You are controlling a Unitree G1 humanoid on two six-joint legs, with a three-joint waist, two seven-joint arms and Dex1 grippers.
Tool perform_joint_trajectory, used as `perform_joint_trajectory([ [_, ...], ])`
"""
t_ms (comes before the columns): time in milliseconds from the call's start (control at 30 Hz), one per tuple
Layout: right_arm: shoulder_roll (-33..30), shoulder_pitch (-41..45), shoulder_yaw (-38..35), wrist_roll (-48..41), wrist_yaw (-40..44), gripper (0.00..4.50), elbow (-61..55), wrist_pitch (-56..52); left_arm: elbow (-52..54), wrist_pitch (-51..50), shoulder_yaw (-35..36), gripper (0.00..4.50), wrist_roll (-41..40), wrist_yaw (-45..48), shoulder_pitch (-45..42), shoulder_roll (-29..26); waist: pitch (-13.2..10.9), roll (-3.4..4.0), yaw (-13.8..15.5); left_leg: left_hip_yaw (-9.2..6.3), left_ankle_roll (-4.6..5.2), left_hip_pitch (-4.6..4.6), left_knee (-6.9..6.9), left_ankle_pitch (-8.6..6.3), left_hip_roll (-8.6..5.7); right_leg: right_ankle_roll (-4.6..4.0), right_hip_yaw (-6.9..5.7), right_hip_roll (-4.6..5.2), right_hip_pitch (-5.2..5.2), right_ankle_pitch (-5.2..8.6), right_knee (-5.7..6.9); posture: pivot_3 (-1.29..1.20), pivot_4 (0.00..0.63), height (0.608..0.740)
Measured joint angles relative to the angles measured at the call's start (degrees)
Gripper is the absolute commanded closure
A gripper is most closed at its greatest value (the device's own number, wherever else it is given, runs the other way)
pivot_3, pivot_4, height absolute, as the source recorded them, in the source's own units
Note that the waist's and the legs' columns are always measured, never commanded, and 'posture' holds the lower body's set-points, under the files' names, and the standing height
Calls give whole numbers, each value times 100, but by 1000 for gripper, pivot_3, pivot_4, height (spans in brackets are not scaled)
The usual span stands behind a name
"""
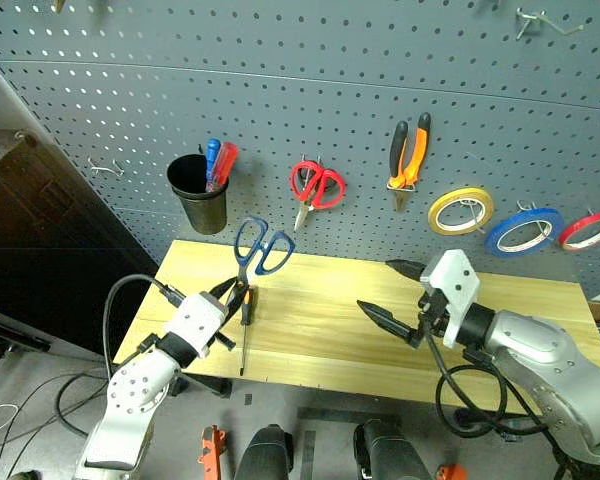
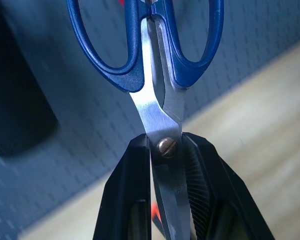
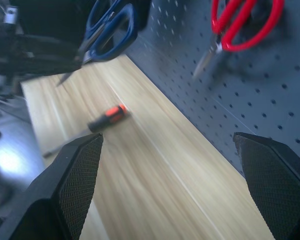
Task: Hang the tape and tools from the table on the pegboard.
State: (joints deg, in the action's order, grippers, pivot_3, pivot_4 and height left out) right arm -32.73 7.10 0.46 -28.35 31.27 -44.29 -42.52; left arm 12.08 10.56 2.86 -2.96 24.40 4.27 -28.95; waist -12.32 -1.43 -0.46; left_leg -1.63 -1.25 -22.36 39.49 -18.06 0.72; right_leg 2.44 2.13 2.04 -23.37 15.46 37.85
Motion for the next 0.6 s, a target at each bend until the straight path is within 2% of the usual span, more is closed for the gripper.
perform_joint_trajectory([
  [200,85,202,-166,-486,-7,0,-157,0,14,-150,10,3908,-90,5,-691,204,0,1,19,6,1,1,16,0,-2,1,-13,-10,0,0,10,21,190,740],
  [433,71,336,-83,-442,-128,0,-168,10,-515,-2,-520,3908,-119,379,-1362,584,1,1,33,6,1,-2,25,0,-3,2,-13,-35,0,0,13,-4,191,740],
  [600,60,336,-67,-441,-168,0,-168,9,-960,6,-570,3908,-52,371,-1560,696,1,1,2,5,1,-1,26,0,3,1,-9,-45,-3,0,16,-13,192,740],
])
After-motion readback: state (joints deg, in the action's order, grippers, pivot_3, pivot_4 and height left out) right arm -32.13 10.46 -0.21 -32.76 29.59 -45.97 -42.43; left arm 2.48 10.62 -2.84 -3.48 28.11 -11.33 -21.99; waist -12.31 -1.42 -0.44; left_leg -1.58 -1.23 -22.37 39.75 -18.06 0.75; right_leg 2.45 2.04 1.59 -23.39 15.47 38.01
